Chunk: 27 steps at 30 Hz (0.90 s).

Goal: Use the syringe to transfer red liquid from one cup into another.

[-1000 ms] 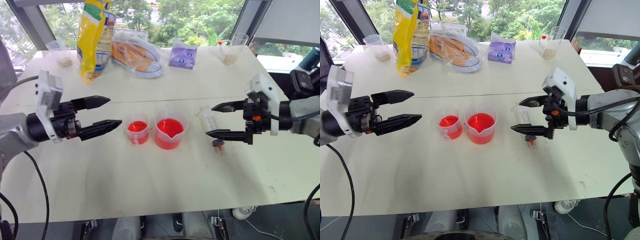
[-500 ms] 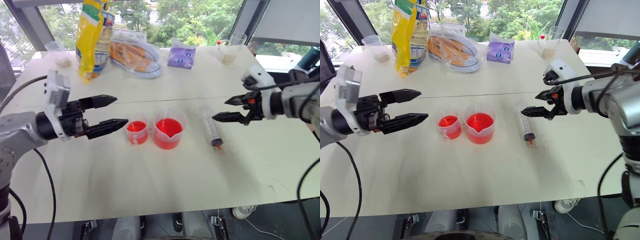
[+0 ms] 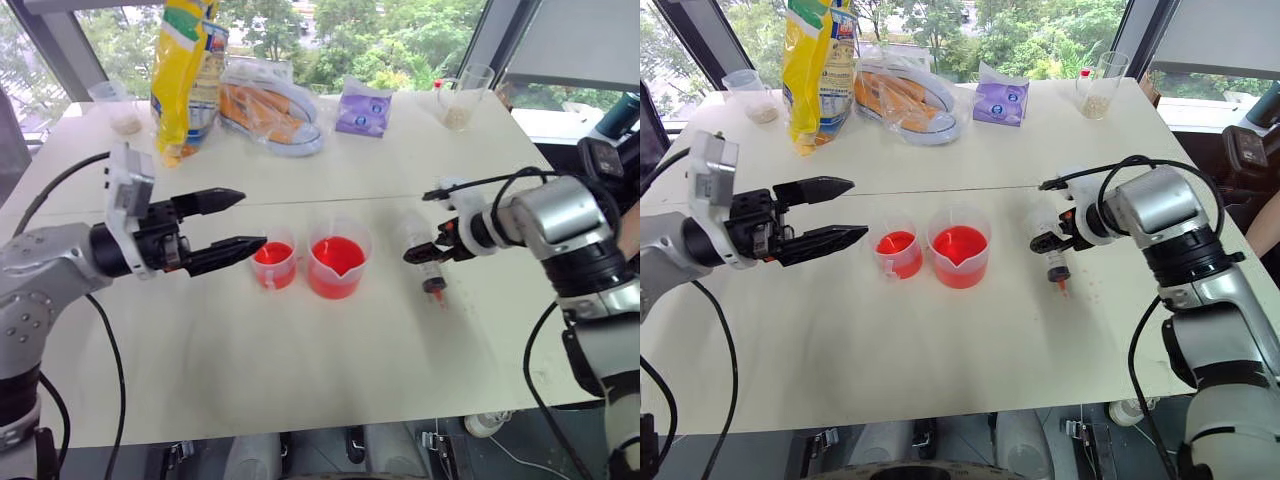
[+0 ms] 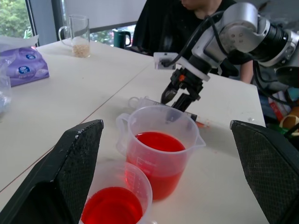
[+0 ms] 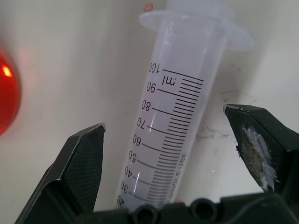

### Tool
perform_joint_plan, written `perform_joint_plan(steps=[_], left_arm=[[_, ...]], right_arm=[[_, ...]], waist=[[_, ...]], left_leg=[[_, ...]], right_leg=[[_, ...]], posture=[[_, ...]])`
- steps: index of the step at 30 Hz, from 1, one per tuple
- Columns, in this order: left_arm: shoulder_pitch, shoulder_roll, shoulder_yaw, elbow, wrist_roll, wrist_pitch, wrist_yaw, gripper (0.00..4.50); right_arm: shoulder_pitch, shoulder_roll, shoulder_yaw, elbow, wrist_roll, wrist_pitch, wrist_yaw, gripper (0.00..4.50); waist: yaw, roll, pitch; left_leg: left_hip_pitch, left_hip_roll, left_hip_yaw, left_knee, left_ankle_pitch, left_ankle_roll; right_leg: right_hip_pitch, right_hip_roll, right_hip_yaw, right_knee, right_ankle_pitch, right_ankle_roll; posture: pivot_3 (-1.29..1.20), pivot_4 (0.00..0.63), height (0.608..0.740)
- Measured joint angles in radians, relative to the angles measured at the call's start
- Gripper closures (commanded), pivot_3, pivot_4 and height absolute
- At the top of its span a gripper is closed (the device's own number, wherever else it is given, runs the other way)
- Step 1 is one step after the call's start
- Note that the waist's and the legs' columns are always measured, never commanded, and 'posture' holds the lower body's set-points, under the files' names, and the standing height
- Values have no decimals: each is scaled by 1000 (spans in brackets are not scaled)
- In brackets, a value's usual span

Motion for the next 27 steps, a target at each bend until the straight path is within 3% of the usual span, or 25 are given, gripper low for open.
perform_joint_plan(steps=[2,4,5,9,10,20,25,27], left_arm=[[7,-2,1,-5,0,0,8,0],[18,-8,1,-23,0,0,11,0],[19,-8,1,-27,0,0,13,0],[24,-8,2,-34,0,0,27,0],[24,-8,2,-36,-1,0,31,0],[-5,-8,-1,-20,2,-2,25,0],[-65,-7,-28,24,20,-6,-11,0],[-103,-8,-52,52,25,-6,-32,0]], right_arm=[[0,18,11,19,-13,-12,-3,65],[-3,35,25,34,-35,-28,-6,585],[-3,35,29,39,-42,-35,-7,922],[-7,45,46,54,-75,-68,-1,2948],[-8,47,51,55,-80,-72,4,3121],[0,41,-4,10,-103,-37,5,3121],[10,6,-217,-159,-69,-125,-12,3121],[22,51,-365,-259,-24,-192,-24,3121]], waist=[[0,0,0],[-1,0,0],[-1,-1,-1],[-3,-1,-1],[-4,-1,-1],[0,-1,-1],[2,-1,-1],[2,-1,0]], left_leg=[[0,0,0,0,0,0],[0,0,0,0,0,0],[0,0,0,0,0,0],[1,0,0,0,0,0],[1,0,0,0,0,0],[1,0,0,0,0,-1],[0,0,0,0,0,0],[0,0,-1,0,0,0]], right_leg=[[0,0,0,0,0,0],[0,0,0,0,0,0],[0,0,0,0,0,0],[1,0,0,0,0,0],[1,0,0,0,0,0],[0,0,0,0,0,0],[0,0,0,0,0,0],[0,1,-1,0,0,0]], posture=[[0,150,740],[0,150,740],[0,150,740],[0,150,740],[0,150,740],[0,150,740],[0,150,740],[0,150,740]])
